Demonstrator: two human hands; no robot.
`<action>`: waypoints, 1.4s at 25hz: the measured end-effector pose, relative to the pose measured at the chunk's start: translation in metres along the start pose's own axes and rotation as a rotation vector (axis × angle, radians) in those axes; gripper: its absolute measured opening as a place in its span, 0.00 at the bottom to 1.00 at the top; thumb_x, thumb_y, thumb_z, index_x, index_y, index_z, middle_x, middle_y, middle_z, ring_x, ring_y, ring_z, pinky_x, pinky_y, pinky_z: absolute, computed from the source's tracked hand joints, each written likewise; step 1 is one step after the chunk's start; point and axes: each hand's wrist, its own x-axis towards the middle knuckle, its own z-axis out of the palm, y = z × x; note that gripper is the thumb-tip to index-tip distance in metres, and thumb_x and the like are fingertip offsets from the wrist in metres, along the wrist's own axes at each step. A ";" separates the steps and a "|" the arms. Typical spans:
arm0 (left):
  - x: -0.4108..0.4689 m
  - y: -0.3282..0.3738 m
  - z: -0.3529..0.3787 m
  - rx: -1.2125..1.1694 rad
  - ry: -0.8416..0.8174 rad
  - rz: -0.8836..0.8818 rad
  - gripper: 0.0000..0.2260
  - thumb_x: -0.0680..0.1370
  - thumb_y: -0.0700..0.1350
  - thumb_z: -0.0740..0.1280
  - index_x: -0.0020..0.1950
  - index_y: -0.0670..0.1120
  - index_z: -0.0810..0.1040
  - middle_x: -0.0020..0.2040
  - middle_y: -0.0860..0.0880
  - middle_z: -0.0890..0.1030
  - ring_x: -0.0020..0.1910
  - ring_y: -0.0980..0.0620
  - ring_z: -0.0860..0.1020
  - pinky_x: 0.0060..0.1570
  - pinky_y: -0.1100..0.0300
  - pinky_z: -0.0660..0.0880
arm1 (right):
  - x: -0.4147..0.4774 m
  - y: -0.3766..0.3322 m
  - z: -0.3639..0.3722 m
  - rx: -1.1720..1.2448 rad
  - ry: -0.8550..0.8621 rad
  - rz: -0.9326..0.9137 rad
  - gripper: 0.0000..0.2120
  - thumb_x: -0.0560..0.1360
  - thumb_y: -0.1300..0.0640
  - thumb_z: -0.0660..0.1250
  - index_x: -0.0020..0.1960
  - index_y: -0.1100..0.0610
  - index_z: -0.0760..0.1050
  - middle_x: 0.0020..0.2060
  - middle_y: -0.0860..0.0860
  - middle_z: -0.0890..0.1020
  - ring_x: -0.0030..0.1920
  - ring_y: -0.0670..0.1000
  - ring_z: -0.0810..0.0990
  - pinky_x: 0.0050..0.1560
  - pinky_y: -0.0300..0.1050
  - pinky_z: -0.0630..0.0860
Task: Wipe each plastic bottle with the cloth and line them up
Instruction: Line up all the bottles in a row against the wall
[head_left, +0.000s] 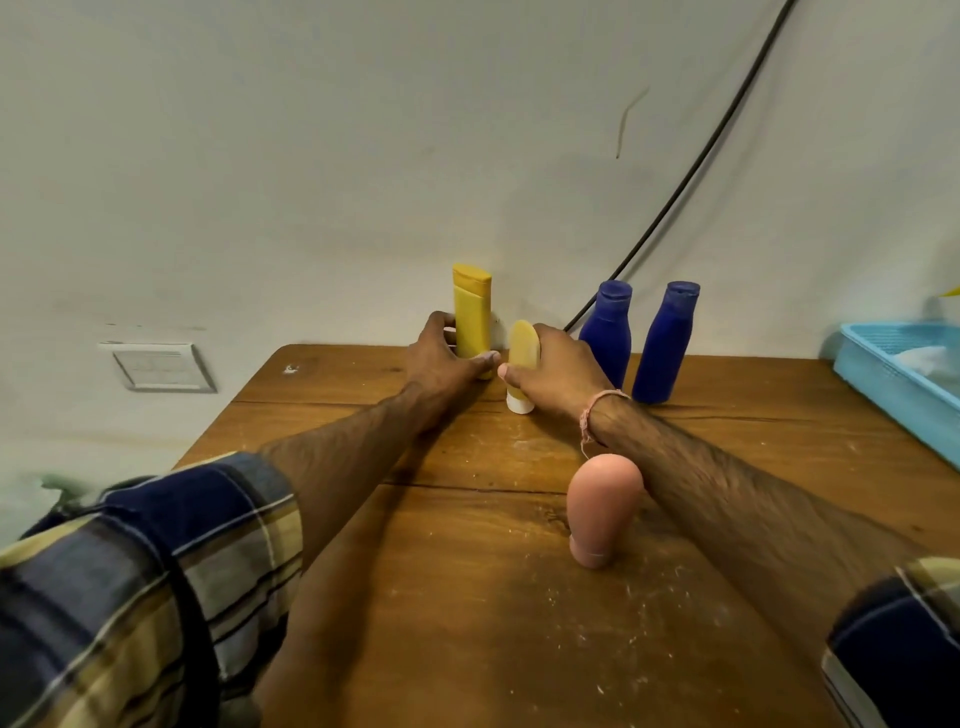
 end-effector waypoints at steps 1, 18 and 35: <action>0.000 -0.001 0.000 0.001 0.000 0.012 0.35 0.70 0.56 0.79 0.71 0.48 0.69 0.67 0.45 0.79 0.60 0.45 0.80 0.59 0.49 0.80 | 0.001 0.002 0.000 0.006 -0.006 0.002 0.28 0.78 0.50 0.69 0.73 0.55 0.65 0.66 0.54 0.75 0.64 0.56 0.75 0.57 0.45 0.74; -0.046 -0.019 -0.030 -0.289 0.072 -0.004 0.27 0.71 0.40 0.76 0.66 0.48 0.69 0.60 0.48 0.76 0.60 0.47 0.78 0.56 0.53 0.80 | -0.008 0.009 0.027 0.044 -0.028 -0.163 0.33 0.72 0.46 0.74 0.72 0.54 0.67 0.64 0.53 0.78 0.62 0.53 0.78 0.54 0.41 0.72; -0.045 -0.019 -0.041 -0.034 0.093 0.041 0.28 0.72 0.53 0.78 0.67 0.48 0.71 0.58 0.50 0.78 0.50 0.55 0.78 0.44 0.62 0.78 | 0.020 0.014 0.034 0.033 -0.086 -0.184 0.42 0.73 0.53 0.74 0.78 0.48 0.52 0.75 0.51 0.66 0.70 0.55 0.71 0.66 0.55 0.74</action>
